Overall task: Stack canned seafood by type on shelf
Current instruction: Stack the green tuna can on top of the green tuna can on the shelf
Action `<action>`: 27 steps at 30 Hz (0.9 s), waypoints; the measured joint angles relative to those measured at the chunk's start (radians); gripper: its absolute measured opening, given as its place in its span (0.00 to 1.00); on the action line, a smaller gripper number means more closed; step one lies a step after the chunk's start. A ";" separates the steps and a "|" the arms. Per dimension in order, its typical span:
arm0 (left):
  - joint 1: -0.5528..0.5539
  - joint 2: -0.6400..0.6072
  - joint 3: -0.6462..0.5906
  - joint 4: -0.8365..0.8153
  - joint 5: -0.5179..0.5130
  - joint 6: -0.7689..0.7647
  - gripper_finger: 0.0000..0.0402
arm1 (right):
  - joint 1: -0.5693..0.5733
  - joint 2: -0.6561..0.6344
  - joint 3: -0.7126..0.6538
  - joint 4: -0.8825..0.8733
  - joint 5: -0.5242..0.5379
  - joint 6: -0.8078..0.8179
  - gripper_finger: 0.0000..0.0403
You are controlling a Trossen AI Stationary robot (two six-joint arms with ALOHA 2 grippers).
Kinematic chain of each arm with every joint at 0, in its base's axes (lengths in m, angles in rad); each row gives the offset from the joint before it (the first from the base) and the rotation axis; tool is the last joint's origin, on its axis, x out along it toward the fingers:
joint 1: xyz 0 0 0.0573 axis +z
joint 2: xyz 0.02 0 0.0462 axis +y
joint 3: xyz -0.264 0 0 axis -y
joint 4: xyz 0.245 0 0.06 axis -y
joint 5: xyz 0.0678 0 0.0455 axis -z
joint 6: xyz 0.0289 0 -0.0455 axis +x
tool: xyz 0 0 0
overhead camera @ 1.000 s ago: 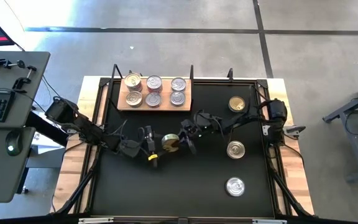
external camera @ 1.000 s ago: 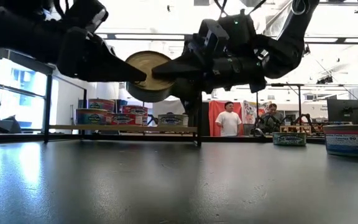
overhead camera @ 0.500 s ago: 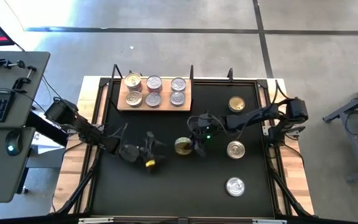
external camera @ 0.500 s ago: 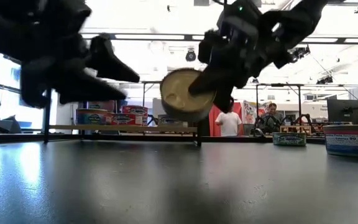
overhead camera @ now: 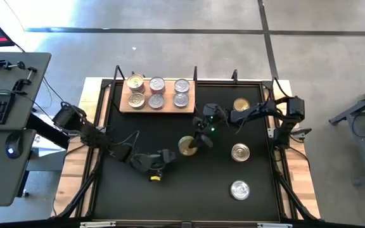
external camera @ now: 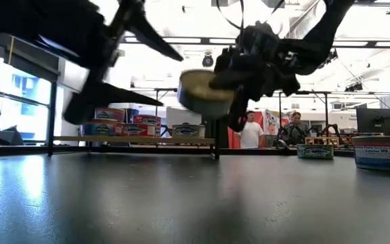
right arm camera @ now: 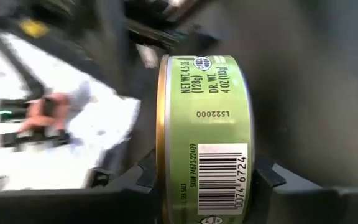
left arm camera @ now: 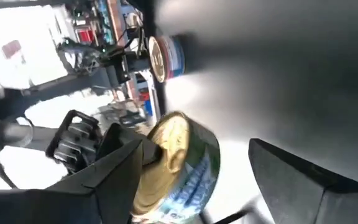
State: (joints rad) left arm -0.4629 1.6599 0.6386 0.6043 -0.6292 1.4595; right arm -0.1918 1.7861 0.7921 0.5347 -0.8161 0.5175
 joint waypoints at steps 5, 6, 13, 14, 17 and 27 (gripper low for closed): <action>0.041 0.062 0.032 0.010 -0.017 0.190 0.70 | -0.025 0.013 0.028 0.011 -0.092 0.020 0.29; 0.050 0.079 0.038 0.027 -0.026 0.219 0.70 | -0.025 0.012 0.036 0.022 -0.099 0.020 0.29; 0.079 0.164 0.061 0.263 -0.043 0.346 0.70 | -0.024 0.013 0.055 0.030 -0.162 0.023 0.29; 0.080 0.174 0.071 0.288 -0.051 0.349 0.70 | -0.024 0.013 0.056 0.025 -0.162 0.016 0.29; 0.084 0.178 0.080 0.284 -0.070 0.352 0.70 | -0.024 0.013 0.057 0.015 -0.169 0.002 0.29; 0.095 0.168 0.101 0.290 -0.137 0.247 0.48 | -0.011 0.014 0.056 -0.047 -0.195 -0.039 0.29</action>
State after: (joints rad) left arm -0.3677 1.8282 0.7395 0.8940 -0.7666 1.7063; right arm -0.2033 1.7997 0.8478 0.4877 -1.0115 0.4789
